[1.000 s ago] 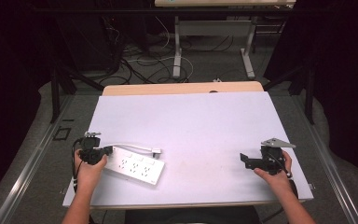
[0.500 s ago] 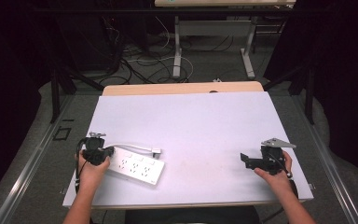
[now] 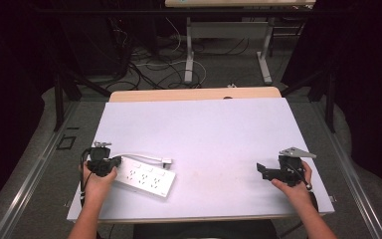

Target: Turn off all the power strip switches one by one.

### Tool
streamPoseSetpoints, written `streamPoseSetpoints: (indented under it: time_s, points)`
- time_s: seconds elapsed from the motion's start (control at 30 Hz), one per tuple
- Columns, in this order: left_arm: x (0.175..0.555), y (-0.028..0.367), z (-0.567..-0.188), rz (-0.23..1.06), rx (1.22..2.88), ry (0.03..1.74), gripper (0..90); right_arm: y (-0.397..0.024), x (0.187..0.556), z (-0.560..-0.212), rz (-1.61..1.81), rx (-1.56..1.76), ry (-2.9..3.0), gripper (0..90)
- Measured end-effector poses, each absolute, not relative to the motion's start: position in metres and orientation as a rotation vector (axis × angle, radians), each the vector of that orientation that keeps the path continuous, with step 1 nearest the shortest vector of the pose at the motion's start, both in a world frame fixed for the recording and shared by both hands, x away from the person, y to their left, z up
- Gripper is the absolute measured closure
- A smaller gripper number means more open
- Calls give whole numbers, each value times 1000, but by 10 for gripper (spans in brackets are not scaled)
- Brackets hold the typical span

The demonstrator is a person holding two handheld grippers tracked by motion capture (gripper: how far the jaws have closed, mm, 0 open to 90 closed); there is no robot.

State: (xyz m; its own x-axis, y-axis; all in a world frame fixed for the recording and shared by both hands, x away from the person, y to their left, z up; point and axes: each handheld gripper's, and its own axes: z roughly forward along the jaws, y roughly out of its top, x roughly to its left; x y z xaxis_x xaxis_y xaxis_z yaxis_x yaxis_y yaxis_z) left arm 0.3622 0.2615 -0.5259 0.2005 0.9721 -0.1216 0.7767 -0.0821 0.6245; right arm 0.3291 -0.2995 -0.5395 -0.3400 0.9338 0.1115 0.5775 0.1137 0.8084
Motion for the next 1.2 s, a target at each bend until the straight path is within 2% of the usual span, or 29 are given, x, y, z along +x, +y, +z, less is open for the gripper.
streamPoseSetpoints:
  time_s: [0.63,1.2]
  points:
    - [359,258,-522,436,1916,1585,900,-301,329,-540,1118,1455,1965,64]
    - [351,239,-517,369,1944,1505,900,-301,329,-539,1121,1456,1963,69]
